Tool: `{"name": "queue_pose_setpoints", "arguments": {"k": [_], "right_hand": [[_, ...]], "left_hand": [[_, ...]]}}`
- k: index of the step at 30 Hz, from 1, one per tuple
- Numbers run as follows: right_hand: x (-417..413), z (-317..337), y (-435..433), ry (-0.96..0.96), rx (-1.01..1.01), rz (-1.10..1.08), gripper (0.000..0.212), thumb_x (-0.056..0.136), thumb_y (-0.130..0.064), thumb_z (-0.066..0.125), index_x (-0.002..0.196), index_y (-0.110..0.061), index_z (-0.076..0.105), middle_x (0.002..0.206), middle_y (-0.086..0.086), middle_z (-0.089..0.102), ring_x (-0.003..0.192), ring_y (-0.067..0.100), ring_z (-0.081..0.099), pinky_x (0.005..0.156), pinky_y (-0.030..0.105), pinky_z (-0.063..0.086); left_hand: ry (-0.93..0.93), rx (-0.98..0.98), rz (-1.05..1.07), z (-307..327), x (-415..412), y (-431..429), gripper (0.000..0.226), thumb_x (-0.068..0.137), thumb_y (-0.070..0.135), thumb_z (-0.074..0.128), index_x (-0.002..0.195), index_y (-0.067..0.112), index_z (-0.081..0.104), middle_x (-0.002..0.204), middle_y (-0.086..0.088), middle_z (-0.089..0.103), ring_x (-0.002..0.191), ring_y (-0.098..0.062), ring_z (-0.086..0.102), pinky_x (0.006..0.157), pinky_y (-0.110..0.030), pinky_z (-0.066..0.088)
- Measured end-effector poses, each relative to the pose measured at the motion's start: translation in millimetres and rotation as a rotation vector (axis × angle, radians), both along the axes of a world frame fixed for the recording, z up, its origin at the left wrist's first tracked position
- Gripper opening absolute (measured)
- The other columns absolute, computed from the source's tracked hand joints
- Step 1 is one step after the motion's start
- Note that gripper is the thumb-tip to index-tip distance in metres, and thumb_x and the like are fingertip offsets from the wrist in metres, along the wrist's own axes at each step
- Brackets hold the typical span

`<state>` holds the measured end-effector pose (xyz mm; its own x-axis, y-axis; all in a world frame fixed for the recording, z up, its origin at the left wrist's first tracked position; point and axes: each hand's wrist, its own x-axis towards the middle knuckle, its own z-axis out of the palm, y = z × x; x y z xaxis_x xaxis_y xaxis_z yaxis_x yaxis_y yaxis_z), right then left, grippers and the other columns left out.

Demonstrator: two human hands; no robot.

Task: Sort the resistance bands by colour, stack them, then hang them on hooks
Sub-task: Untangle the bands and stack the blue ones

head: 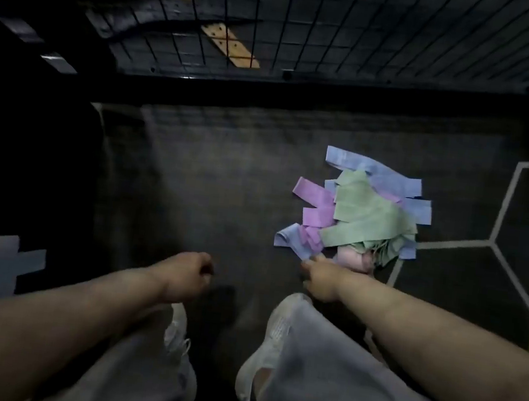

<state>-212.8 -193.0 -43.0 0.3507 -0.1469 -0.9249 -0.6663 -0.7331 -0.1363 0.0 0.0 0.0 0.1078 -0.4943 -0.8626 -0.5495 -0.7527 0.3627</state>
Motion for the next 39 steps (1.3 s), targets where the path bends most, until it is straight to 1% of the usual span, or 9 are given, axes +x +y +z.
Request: {"name": "queue_pose_setpoints", "arguments": {"k": [5, 12, 18, 23, 25, 28, 32, 36, 39], "right_hand": [[14.1, -58.8, 6.8, -0.081, -0.108, 0.072, 0.06, 0.1, -0.034, 0.045, 0.155, -0.035, 0.023, 0.164, 0.013, -0.015, 0.152, 0.033, -0.006, 0.122, 0.041, 0.004], [22.4, -94.3, 16.0, -0.048, -0.175, 0.048, 0.07, 0.102, -0.026, 0.041, 0.159, -0.023, 0.0, 0.165, -0.004, -0.014, 0.152, 0.027, -0.01, 0.121, 0.043, 0.001], [17.5, -97.6, 6.7, -0.062, -0.171, 0.041, 0.055, 0.1, -0.034, 0.044, 0.152, -0.041, 0.028, 0.164, 0.006, -0.017, 0.152, 0.034, -0.004, 0.122, 0.048, 0.009], [15.5, -98.7, 3.5, -0.138, -0.295, 0.075, 0.058, 0.101, -0.025, 0.04, 0.156, -0.021, 0.021, 0.166, -0.002, -0.002, 0.151, 0.026, 0.007, 0.119, 0.043, 0.017], [14.2, -90.6, 0.8, -0.259, -0.353, 0.118, 0.052, 0.101, -0.027, 0.042, 0.151, -0.02, 0.032, 0.163, 0.001, 0.016, 0.147, 0.025, 0.023, 0.115, 0.038, 0.024], [16.2, -78.7, -7.8, -0.652, -0.375, 0.155, 0.03, 0.093, -0.02, 0.055, 0.123, -0.017, 0.059, 0.126, 0.007, 0.055, 0.115, 0.028, 0.055, 0.095, 0.036, 0.04], [41.0, -56.2, -6.1, -0.833, -0.174, -0.192, 0.014, 0.083, -0.014, 0.069, 0.092, -0.017, 0.058, 0.089, -0.006, 0.053, 0.076, 0.001, 0.052, 0.071, 0.019, 0.041], [85.2, -26.1, 9.0, -0.717, 0.145, -0.269, 0.021, 0.077, -0.025, 0.068, 0.09, -0.023, 0.052, 0.086, -0.008, 0.059, 0.074, 0.005, 0.053, 0.071, 0.024, 0.046], [115.9, -12.4, 25.6, -0.66, 0.299, -0.446, 0.022, 0.079, -0.027, 0.068, 0.091, -0.019, 0.051, 0.082, 0.0, 0.059, 0.073, 0.01, 0.053, 0.067, 0.03, 0.048]], "left_hand": [[-0.004, 0.004, -0.043, -44.0, 1.5, -6.2, 0.028, 0.097, 0.024, 0.055, 0.124, 0.02, 0.061, 0.123, -0.001, 0.065, 0.111, -0.017, 0.061, 0.087, -0.02, 0.043], [-0.077, -0.116, -0.028, -53.3, -8.7, -5.0, 0.031, 0.095, 0.025, 0.055, 0.125, 0.021, 0.062, 0.128, 0.0, 0.064, 0.116, -0.018, 0.06, 0.097, -0.024, 0.045], [-0.051, -0.12, 0.024, -42.8, -19.2, 0.1, 0.029, 0.097, 0.024, 0.055, 0.124, 0.02, 0.063, 0.095, 0.004, 0.059, 0.093, -0.013, 0.058, 0.076, -0.018, 0.039], [-0.035, -0.102, 0.019, -45.8, -16.5, 0.3, 0.03, 0.095, 0.024, 0.056, 0.124, 0.021, 0.063, 0.121, 0.0, 0.066, 0.112, -0.018, 0.062, 0.095, -0.024, 0.047], [-0.023, -0.089, -0.006, -52.6, -13.0, 0.9, 0.03, 0.095, 0.024, 0.056, 0.124, 0.021, 0.063, 0.125, -0.001, 0.065, 0.113, -0.018, 0.061, 0.1, -0.028, 0.047], [-0.01, -0.083, -0.051, -59.7, -9.0, -1.7, 0.032, 0.095, 0.024, 0.055, 0.126, 0.02, 0.062, 0.127, -0.001, 0.064, 0.114, -0.018, 0.061, 0.1, -0.029, 0.047], [-0.008, -0.13, -0.042, -75.1, -1.9, -14.2, 0.038, 0.093, 0.032, 0.059, 0.13, 0.023, 0.055, 0.13, 0.0, 0.06, 0.114, -0.018, 0.059, 0.101, -0.028, 0.046], [0.108, -0.358, 0.301, -90.5, 9.3, -31.3, 0.098, 0.076, 0.042, 0.079, 0.153, 0.026, 0.021, 0.15, -0.001, 0.034, 0.134, -0.018, 0.043, 0.11, -0.025, 0.035], [0.375, -0.44, 0.636, -94.1, 19.5, -35.2, 0.084, 0.059, 0.041, 0.086, 0.132, 0.031, 0.048, 0.129, -0.001, 0.059, 0.117, -0.016, 0.058, 0.102, -0.032, 0.047]]}}
